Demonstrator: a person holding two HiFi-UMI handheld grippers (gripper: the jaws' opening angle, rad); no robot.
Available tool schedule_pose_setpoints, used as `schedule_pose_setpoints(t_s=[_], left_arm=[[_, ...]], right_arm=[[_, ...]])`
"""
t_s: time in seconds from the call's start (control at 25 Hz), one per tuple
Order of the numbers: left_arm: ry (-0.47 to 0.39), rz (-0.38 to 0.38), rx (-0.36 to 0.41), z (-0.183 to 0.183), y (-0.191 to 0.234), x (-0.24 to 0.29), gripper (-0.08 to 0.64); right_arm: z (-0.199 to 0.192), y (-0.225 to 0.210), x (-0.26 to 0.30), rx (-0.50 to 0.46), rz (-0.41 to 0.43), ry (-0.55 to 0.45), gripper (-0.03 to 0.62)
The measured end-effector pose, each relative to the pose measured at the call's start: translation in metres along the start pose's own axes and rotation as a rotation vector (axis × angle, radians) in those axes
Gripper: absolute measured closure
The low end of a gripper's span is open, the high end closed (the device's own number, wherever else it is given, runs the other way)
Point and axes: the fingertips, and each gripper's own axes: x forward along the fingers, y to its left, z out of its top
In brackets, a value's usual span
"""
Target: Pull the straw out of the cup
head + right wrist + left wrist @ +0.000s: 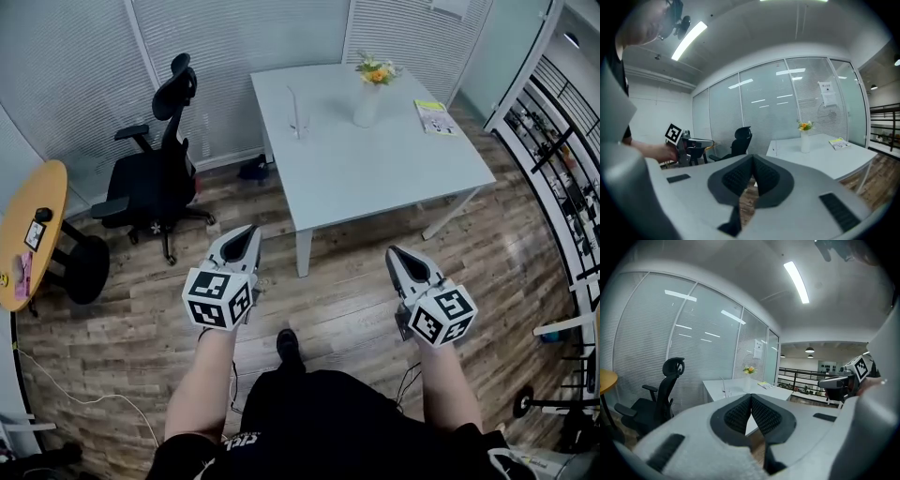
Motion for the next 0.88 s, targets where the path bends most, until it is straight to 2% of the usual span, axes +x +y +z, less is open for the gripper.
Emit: schedule_pose_setpoints(t_s=[0.32, 0.88], left_arm=[[0.009, -0.028, -0.037, 0.000, 0.039, 0.038, 0.551], [-0.033, -0.046, -0.026, 0.033, 0.100, 0.045, 0.551]], right_arm=[[0.001, -0.008, 0.049, 0.002, -0.008, 0.057, 0.586], [0.039, 0.012, 0.109, -0.035, 0.005, 0.025, 0.584]])
